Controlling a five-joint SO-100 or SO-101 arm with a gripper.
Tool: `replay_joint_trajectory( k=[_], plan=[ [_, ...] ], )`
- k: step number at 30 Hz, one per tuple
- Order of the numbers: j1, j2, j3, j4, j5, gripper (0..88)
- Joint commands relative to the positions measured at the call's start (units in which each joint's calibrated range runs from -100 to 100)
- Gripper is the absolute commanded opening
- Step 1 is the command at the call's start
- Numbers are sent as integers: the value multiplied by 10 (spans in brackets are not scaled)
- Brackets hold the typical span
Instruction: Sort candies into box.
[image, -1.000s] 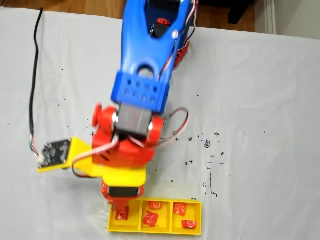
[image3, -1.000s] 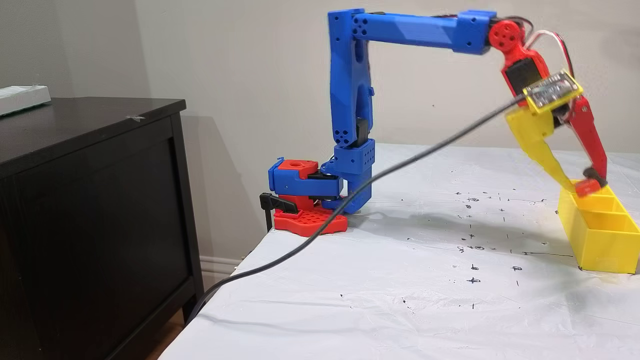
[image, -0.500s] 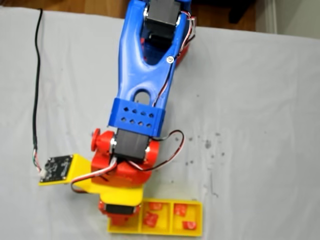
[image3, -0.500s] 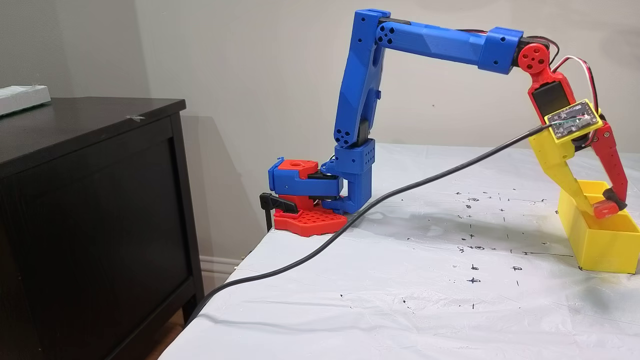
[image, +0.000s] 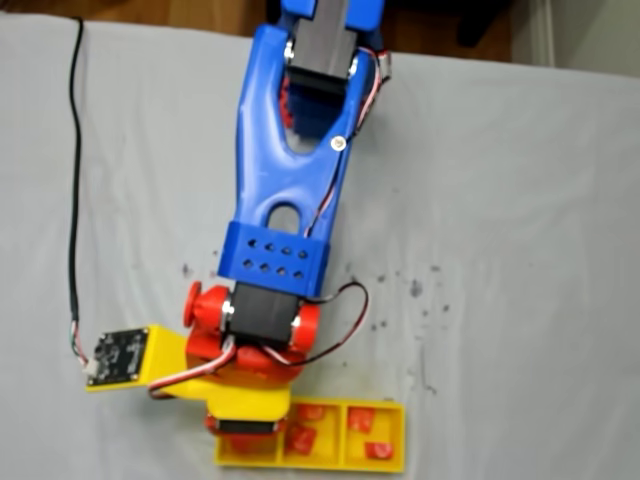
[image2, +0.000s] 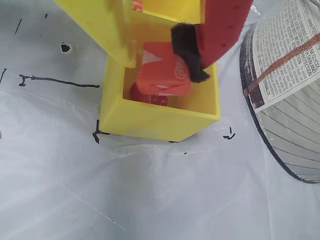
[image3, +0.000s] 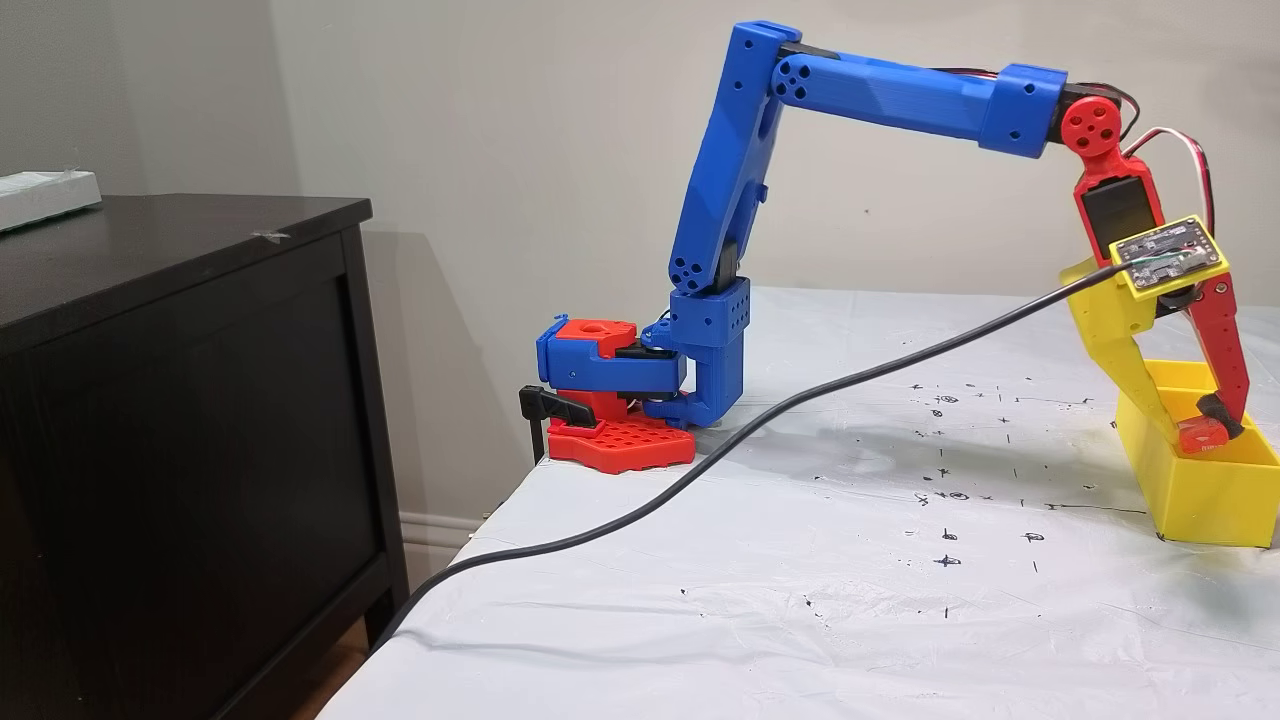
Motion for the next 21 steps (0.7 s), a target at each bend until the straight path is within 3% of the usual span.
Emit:
replay_joint_trajectory(
  k=[1,9,12,16,21],
  plan=[
    [-4,-19,-49,5,2,273],
    [-3,-28,-47,8,4,270],
    [-2,-31,-47,10,7,215],
    [1,-45,-45,14,10,70],
    [7,-89,-26,10,6,13]
  ],
)
